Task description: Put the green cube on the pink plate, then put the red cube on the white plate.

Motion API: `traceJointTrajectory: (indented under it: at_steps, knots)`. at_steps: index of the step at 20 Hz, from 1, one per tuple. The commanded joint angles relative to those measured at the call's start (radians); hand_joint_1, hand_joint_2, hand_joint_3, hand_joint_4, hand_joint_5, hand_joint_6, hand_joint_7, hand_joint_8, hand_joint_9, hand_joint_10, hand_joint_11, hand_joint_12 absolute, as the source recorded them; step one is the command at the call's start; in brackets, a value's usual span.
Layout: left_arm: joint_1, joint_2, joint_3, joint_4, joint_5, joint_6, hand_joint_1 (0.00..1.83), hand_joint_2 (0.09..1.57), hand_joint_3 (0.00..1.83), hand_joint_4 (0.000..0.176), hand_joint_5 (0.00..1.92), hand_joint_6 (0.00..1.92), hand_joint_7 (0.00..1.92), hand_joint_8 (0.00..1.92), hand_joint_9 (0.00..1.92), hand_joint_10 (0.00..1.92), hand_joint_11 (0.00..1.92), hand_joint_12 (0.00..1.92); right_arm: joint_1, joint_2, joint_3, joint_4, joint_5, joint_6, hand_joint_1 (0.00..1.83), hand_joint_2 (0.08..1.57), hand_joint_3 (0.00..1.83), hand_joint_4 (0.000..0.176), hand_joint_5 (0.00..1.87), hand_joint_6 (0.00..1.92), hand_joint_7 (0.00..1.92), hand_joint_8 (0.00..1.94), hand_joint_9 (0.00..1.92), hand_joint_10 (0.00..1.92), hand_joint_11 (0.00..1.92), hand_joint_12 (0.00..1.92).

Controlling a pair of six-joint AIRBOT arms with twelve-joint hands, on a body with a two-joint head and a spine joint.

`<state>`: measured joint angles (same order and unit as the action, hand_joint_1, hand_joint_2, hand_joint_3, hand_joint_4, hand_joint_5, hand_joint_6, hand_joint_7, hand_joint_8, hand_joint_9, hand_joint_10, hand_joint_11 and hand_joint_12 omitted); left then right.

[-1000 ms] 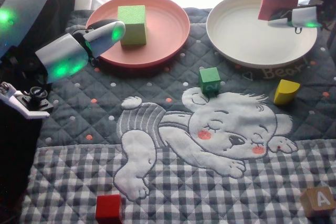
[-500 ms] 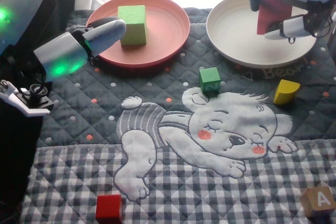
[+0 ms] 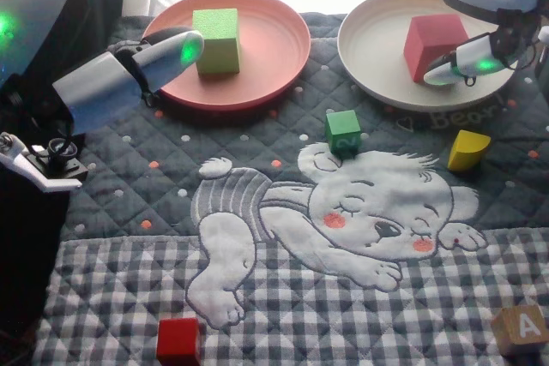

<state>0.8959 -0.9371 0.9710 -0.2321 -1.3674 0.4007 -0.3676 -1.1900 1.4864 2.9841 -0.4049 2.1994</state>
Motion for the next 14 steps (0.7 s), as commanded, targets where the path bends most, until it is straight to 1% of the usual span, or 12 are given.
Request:
traceJointTrajectory:
  at_steps: [1,3,5,6,7,8,9,10,11,12,13,14]
  knots:
    - [0.0,0.007,-0.003,0.008,-0.132,-0.003,0.51,1.17,0.0,0.0,0.23,0.0,0.32,0.01,0.34,0.05,0.0,1.52,0.003,0.024,-0.014,0.024,-0.133,0.002,0.88,0.93,0.0,0.0,0.29,0.01,0.32,0.0,0.24,0.01,0.0,0.58]
    - [0.007,0.01,-0.007,0.0,-0.142,-0.003,0.48,1.17,0.0,0.003,0.23,0.0,0.31,0.0,0.34,0.04,0.0,1.49,0.003,0.057,-0.056,0.024,-0.176,0.001,0.81,0.94,0.0,0.0,0.3,0.01,0.31,0.0,0.25,0.01,0.0,0.8]
    - [0.019,0.019,-0.013,-0.016,-0.161,-0.003,0.5,1.18,0.0,0.0,0.21,0.0,0.3,0.0,0.34,0.04,0.0,1.47,0.004,0.096,-0.113,0.024,-0.238,0.001,0.92,0.94,0.0,0.0,0.36,0.03,0.32,0.0,0.25,0.01,0.0,0.7]
    - [0.026,0.024,-0.016,-0.024,-0.17,-0.003,0.47,1.18,0.0,0.0,0.21,0.0,0.31,0.0,0.33,0.03,0.0,1.41,0.002,0.119,-0.149,0.024,-0.275,0.001,0.9,0.97,0.0,0.0,0.36,0.02,0.31,0.0,0.25,0.01,0.0,0.75]
    - [0.034,0.032,-0.021,-0.033,-0.184,-0.003,0.46,1.18,0.0,0.0,0.21,0.0,0.32,0.0,0.34,0.03,0.0,1.37,-0.005,0.15,-0.197,0.024,-0.335,0.001,0.88,0.98,0.0,0.0,0.36,0.02,0.3,0.0,0.25,0.01,0.0,0.76]
    - [0.041,0.038,-0.025,-0.04,-0.196,-0.003,0.45,1.18,0.0,0.0,0.21,0.0,0.32,0.01,0.34,0.03,0.0,1.36,-0.014,0.174,-0.23,0.024,-0.386,0.001,0.85,0.97,0.0,0.0,0.36,0.02,0.33,0.01,0.27,0.02,0.0,0.92]
    - [0.053,0.048,-0.032,-0.053,-0.228,-0.003,0.37,1.17,0.0,0.0,0.22,0.0,0.36,0.01,0.4,0.03,0.04,1.47,-0.043,0.22,-0.296,0.024,-0.504,0.001,0.83,0.97,0.0,0.0,0.36,0.02,0.31,0.01,0.24,0.02,0.0,0.91]
    - [0.057,0.051,-0.032,-0.056,-0.238,-0.003,0.38,1.19,0.0,0.0,0.26,0.01,0.42,0.02,0.44,0.04,0.03,1.43,-0.053,0.231,-0.312,0.024,-0.534,0.001,0.79,0.98,0.0,0.0,0.36,0.02,0.34,0.02,0.28,0.03,0.0,0.91]
    - [0.064,0.058,-0.034,-0.063,-0.263,-0.003,0.49,1.18,0.0,0.0,0.35,0.02,0.5,0.02,0.53,0.05,0.1,1.37,-0.075,0.253,-0.343,0.024,-0.598,0.001,0.77,0.98,0.01,0.0,0.36,0.02,0.34,0.02,0.29,0.03,0.0,0.94]
    - [0.072,0.07,-0.04,-0.068,-0.301,-0.003,0.49,1.18,0.0,0.0,0.35,0.02,0.5,0.02,0.53,0.05,0.1,1.37,-0.103,0.272,-0.373,0.024,-0.672,0.001,0.77,0.98,0.01,0.0,0.36,0.02,0.34,0.02,0.29,0.03,0.0,0.94]
    - [0.078,0.081,-0.047,-0.071,-0.332,-0.003,0.52,1.18,0.0,0.0,0.43,0.01,0.55,0.01,0.6,0.05,0.17,1.26,-0.13,0.29,-0.399,0.024,-0.743,0.001,0.76,1.03,0.02,0.0,0.33,0.01,0.33,0.01,0.28,0.03,0.0,1.01]
    - [0.083,0.097,-0.056,-0.071,-0.363,-0.003,0.69,1.22,0.0,0.0,0.6,0.02,0.71,0.02,0.74,0.05,0.41,1.15,-0.164,0.309,-0.427,0.024,-0.822,0.0,0.74,1.07,0.03,0.0,0.26,0.0,0.28,0.0,0.24,0.01,0.0,1.03]
